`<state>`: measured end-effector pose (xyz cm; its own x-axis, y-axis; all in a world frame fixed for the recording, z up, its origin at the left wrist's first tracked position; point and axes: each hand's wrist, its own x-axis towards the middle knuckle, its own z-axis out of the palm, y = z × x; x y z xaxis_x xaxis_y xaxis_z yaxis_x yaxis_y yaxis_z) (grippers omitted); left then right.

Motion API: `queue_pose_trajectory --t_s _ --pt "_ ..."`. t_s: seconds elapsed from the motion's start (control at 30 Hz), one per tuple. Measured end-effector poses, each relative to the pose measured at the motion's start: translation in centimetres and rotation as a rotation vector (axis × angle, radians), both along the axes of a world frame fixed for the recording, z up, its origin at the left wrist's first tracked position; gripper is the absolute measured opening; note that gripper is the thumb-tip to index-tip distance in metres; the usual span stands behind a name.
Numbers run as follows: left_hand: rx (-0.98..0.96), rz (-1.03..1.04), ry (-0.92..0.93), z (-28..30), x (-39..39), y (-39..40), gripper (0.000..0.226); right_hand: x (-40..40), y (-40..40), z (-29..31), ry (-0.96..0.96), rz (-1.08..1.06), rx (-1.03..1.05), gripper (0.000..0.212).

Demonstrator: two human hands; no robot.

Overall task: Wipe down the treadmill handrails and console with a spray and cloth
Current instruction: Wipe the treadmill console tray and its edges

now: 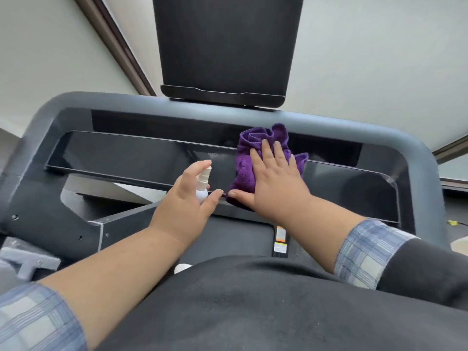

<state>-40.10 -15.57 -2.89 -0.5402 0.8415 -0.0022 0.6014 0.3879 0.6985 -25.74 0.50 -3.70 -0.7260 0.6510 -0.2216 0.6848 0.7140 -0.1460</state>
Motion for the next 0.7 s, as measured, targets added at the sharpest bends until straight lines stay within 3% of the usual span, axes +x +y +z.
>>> queue_pose_trajectory --t_s 0.27,0.7 --pt "0.031 0.189 0.03 -0.1 -4.9 -3.9 0.061 -0.2 -0.4 -0.2 -0.061 -0.052 0.019 0.133" --pt "-0.042 0.25 0.047 0.5 -15.3 -10.6 0.06 -16.3 -6.3 -0.5 -0.052 0.109 0.042 0.134"
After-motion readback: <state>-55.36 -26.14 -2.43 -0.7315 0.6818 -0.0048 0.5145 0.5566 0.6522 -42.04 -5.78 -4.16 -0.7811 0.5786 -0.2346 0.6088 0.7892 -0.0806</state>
